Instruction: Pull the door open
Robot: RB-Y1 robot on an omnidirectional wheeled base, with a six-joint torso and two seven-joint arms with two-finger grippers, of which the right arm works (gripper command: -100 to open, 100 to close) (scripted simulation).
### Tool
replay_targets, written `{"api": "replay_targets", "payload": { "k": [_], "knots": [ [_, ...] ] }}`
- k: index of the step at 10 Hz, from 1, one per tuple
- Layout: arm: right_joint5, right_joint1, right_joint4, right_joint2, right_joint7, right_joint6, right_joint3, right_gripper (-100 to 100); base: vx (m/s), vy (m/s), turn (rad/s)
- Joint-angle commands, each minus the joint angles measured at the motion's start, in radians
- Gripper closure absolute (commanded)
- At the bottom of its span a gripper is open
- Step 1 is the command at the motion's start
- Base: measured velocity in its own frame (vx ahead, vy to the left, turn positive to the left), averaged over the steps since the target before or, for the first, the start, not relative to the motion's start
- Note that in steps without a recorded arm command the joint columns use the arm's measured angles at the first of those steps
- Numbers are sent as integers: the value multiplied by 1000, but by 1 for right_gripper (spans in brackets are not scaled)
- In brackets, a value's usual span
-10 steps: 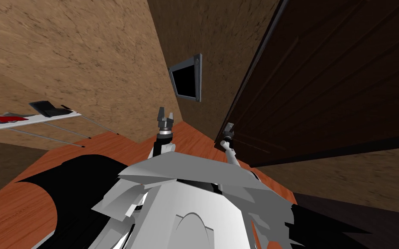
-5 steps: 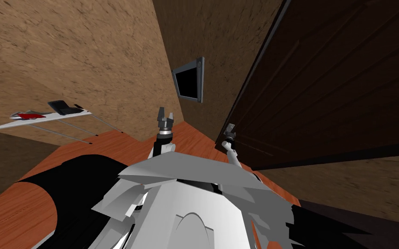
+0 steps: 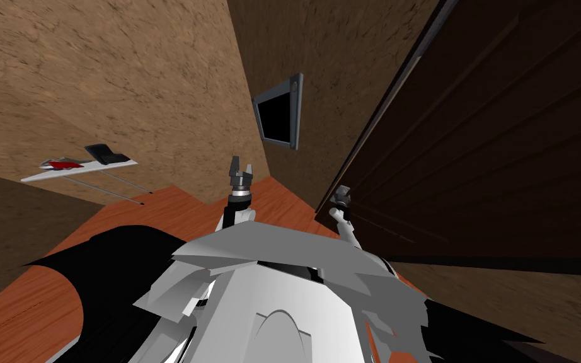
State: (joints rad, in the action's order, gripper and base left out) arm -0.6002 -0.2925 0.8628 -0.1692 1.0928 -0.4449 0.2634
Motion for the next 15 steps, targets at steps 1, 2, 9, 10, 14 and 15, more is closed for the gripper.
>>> {"api": "replay_targets", "payload": {
  "k": [1, 2, 9, 10, 14, 15],
  "knots": [
    [-5, 5, -13, -31, 28, -3, 2, -100, 159, -27, 108],
    [-4, 6, -2, -20, 15, 3, 2, -100, 73, -18, 21],
    [-3, 15, 3, -33, 38, 9, -17, 100, -31, -3, 18],
    [-2, 18, 6, -39, 49, 11, -27, 100, -236, -70, 172],
    [0, 38, 22, -73, 112, 22, -82, 100, -255, -48, 173],
    [1, 44, 28, -84, 133, 25, -99, 100, -277, -57, 195]
  ]
}}
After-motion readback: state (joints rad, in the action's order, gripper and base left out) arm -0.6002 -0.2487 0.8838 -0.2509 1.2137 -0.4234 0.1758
